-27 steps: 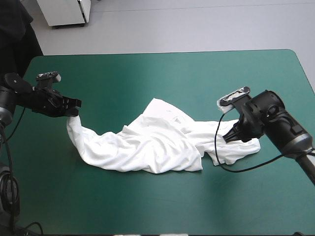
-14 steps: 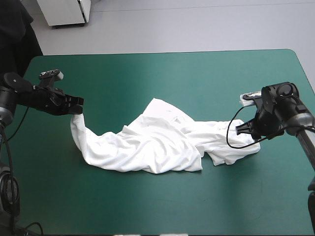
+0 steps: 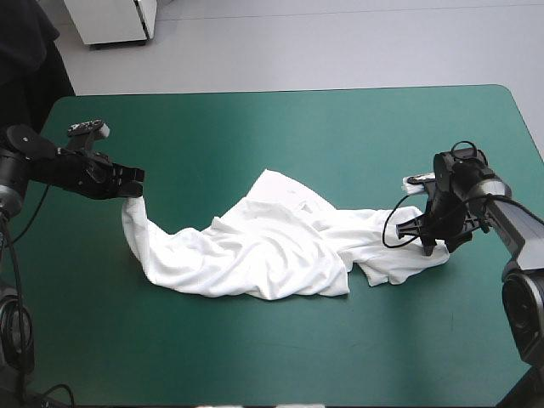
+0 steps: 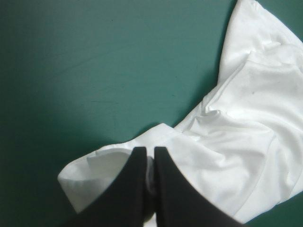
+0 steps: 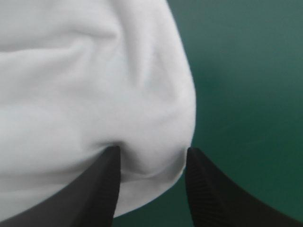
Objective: Fold the cloth
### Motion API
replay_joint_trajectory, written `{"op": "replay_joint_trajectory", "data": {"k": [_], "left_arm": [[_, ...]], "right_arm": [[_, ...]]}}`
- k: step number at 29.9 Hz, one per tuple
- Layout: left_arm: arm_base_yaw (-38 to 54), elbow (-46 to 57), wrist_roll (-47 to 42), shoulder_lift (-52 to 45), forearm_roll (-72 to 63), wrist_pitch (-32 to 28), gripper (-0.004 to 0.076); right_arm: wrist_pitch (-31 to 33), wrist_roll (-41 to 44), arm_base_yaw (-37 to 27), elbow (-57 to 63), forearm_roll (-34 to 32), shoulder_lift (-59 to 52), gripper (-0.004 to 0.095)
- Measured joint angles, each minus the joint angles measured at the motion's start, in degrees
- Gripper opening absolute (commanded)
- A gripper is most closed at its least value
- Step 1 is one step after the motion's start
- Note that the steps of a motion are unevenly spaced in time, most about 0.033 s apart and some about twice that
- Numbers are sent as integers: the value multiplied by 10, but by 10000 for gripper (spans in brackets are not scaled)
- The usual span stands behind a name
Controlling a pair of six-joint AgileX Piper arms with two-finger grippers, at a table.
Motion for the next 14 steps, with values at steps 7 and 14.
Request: {"op": "replay_joint_trajectory", "data": {"k": [7,14], "left_arm": [[-11,0,10,-3,2,0,-22],[-13,0,10,-16,8,1,-22]], "right_arm": [[-11,-18,-38,0,36,1,424],[-18,-27,-41,-5,51,30,424]]}}
